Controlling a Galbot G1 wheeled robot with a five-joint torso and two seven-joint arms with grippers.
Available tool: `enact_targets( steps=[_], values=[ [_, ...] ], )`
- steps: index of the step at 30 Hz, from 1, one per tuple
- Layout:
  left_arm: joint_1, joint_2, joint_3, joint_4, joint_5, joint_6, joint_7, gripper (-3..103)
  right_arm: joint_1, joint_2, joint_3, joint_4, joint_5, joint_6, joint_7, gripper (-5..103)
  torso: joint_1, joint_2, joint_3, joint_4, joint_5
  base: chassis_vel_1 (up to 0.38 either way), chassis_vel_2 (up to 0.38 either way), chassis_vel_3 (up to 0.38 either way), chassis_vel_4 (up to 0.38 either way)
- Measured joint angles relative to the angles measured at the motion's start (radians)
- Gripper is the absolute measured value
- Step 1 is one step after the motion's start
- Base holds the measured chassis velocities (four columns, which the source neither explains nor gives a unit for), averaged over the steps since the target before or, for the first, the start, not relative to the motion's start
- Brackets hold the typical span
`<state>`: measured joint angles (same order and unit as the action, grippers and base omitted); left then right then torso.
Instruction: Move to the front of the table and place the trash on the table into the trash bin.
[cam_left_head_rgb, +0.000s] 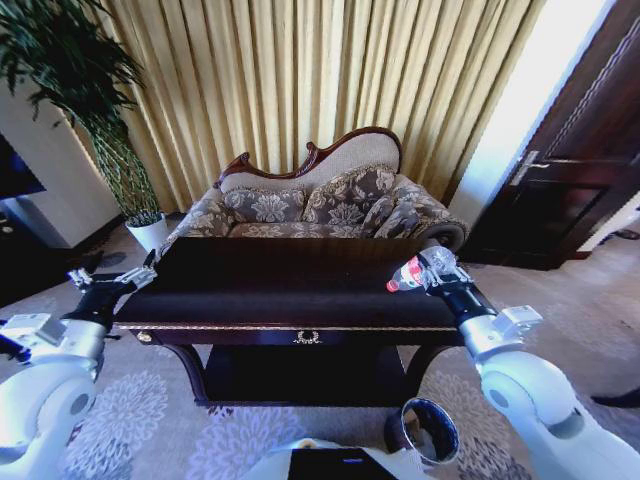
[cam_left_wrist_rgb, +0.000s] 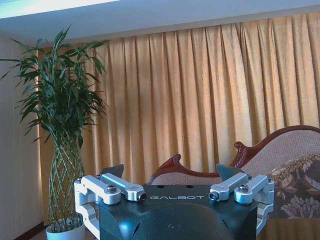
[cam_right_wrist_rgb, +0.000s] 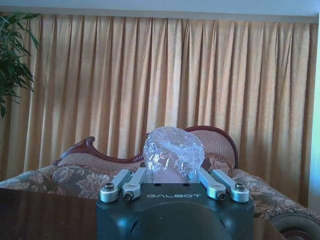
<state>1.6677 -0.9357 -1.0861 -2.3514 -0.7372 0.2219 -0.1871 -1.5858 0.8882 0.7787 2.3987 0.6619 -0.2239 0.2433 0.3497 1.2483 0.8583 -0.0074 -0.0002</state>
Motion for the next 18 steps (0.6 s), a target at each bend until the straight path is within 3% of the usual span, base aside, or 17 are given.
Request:
enact_targets(
  steps=[18],
  values=[
    [0.006, 0.023, -0.004, 0.000, 0.002, -0.004, 0.000, 100, -0.001, 0.001, 0.026, 0.002, 0.018, 0.000, 0.000, 28, 0.000, 0.000, 0.000, 0.0000, 0.0000, 0.099, -0.093, -0.103, 0.094]
  ],
)
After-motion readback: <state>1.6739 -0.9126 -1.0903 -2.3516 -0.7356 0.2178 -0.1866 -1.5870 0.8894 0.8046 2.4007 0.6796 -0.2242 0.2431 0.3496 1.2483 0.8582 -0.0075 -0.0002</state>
